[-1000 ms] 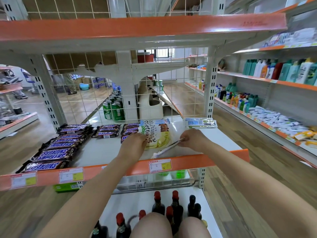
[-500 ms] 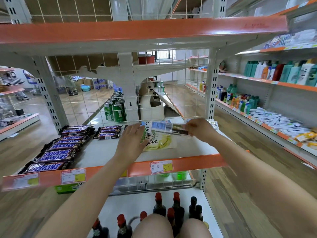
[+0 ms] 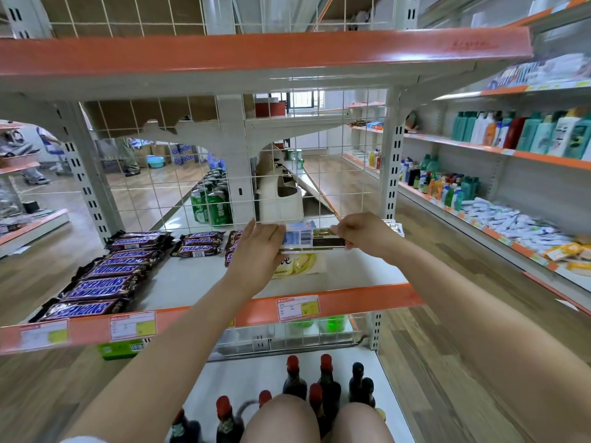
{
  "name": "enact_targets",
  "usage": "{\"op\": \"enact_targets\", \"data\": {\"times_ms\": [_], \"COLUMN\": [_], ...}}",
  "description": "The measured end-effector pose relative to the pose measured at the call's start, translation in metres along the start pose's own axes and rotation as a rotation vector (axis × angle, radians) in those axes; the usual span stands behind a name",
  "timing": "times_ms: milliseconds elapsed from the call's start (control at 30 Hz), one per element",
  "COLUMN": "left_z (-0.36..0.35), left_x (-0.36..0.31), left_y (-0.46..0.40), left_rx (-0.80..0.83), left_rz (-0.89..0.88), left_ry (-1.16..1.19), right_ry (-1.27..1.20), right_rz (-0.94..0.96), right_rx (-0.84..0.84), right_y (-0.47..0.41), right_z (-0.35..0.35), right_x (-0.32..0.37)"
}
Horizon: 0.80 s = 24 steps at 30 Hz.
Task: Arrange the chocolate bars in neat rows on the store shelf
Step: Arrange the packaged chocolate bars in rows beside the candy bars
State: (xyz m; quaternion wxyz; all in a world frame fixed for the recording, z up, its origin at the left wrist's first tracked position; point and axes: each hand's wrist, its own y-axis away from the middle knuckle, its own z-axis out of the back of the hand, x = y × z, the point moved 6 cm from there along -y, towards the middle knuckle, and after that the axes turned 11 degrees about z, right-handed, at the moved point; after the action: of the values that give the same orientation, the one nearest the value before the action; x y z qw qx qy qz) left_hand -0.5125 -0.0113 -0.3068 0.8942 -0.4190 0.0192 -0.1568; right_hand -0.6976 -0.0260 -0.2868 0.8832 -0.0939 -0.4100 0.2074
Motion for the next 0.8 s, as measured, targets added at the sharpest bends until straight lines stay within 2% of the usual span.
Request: {"op": "enact_targets", "data": {"times_ms": [100,233,400,500,600,733,800], "left_z": [0.002,0.004,0.001,0.000,0.001,0.002,0.001], "left_x": [0.003,0.012,0.014,0.013,0.012,0.013,0.013], "left_y": [-0.001,-0.003,-0.002,-0.002,0.000,0.002,0.003], "left_rx": [-0.012,-0.021,-0.011,0.018,0.011,0.020,0.036], "left_rz": [0.023,0.066,0.087,0.139,0.119,0.096,0.089], "left_ry": [0.044,0.059,0.079,0.147,0.132,0.107,0.106], "right_ry": [0.041,0.151,0.623,0.759,0.677,0.307,0.215], "right_rz": [0.024,0.087,0.304,0.337,0.308,0.192,0.150], "right_rx": [-0.009,-0.170,0.030,0.027,0.012,0.047,0.025], "right_y": [-0.001,0.000,0.010,0.011,0.011,0.005,0.001], "right_z": [0.001,0.014,0.000,-0.006,-0.007,-0.010,-0.009], "right_x": [-0.003,-0.003,0.017,0.020,0.018,0.006,0.002]}}
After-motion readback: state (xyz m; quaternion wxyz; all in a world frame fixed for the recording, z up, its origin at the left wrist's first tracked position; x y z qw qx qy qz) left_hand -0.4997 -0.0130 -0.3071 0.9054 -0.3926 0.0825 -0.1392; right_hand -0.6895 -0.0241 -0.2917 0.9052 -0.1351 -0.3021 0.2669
